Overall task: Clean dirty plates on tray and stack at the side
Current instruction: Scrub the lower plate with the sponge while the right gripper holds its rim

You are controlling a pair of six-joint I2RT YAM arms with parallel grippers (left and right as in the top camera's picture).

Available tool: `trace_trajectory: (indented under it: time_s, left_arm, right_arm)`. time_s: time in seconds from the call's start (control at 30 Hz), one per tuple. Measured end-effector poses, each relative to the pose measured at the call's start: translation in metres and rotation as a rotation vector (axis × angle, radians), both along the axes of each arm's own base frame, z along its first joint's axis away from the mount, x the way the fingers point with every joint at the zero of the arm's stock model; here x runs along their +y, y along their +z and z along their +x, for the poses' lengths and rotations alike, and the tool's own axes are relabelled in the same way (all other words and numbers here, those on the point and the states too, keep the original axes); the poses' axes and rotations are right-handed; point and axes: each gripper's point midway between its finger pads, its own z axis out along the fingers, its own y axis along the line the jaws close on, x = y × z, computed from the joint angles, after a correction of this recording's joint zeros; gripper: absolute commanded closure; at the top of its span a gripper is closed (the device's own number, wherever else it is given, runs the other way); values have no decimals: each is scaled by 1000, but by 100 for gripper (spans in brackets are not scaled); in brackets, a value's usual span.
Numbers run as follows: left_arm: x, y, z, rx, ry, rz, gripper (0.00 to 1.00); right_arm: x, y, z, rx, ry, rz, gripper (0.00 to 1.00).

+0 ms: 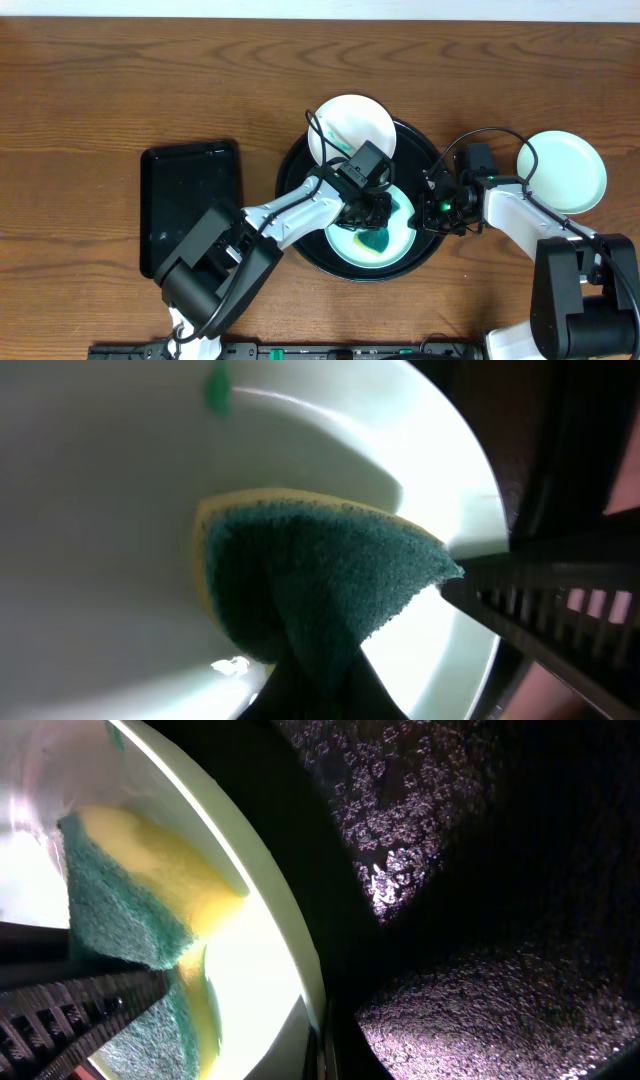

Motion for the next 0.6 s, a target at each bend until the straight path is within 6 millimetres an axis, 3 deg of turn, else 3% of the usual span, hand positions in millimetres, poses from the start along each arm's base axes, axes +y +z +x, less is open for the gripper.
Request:
trace_trajectory:
  time_s: [0.33, 0.6]
  left_arm:
    - [34, 5, 40, -185, 76, 231, 93]
    - [68, 8, 48, -239, 73, 429, 93]
  right_arm:
    - [1, 0, -1, 2, 3, 1, 99]
    - [3, 0, -1, 3, 8, 6, 99]
